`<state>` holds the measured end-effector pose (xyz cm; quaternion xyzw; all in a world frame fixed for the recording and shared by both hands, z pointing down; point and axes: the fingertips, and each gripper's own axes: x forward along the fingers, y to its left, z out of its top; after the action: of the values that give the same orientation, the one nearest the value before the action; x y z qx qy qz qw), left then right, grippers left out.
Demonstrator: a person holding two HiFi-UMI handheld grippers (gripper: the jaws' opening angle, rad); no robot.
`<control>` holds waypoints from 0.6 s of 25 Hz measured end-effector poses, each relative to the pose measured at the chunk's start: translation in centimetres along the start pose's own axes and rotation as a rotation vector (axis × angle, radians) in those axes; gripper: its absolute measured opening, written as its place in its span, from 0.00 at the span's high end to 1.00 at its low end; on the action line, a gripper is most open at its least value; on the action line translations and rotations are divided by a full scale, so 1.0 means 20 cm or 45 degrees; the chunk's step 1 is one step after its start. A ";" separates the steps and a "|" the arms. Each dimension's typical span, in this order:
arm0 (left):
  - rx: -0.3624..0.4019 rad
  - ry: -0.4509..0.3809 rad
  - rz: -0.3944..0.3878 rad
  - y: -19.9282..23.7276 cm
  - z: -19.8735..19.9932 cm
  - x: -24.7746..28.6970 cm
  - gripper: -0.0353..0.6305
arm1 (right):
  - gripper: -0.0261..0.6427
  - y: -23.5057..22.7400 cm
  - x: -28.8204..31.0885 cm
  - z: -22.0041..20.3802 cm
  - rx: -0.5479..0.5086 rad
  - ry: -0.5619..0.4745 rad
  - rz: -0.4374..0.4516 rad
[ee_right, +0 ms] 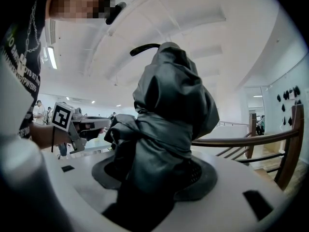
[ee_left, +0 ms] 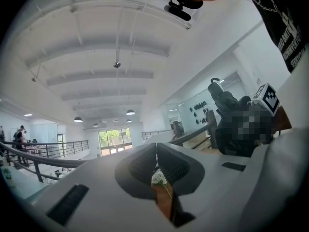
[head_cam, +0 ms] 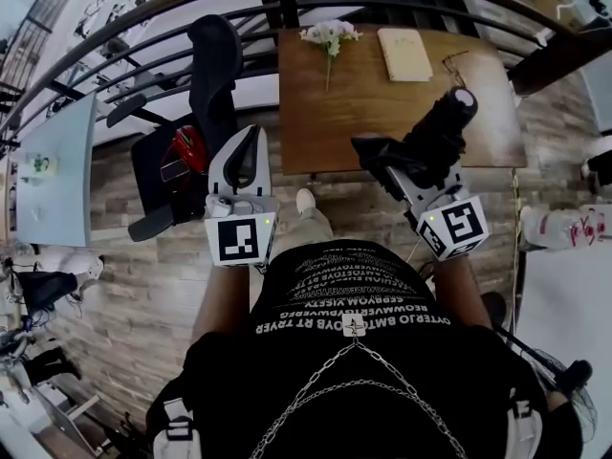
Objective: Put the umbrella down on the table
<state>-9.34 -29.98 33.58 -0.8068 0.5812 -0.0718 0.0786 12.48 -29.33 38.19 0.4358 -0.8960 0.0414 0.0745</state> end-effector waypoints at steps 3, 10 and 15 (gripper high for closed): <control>0.005 0.014 -0.021 0.03 -0.03 0.10 0.90 | 0.56 -0.03 0.10 -0.02 0.046 0.015 0.011; -0.012 0.069 -0.026 0.13 -0.13 0.25 0.90 | 0.56 -0.10 0.32 -0.11 0.107 0.085 0.030; -0.012 0.102 -0.031 0.21 -0.18 0.34 0.90 | 0.56 -0.13 0.49 -0.23 0.157 0.176 0.046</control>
<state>-11.86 -37.86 36.36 -0.8106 0.5744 -0.1023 0.0506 9.02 -37.91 44.51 0.4195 -0.8921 0.1280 0.1085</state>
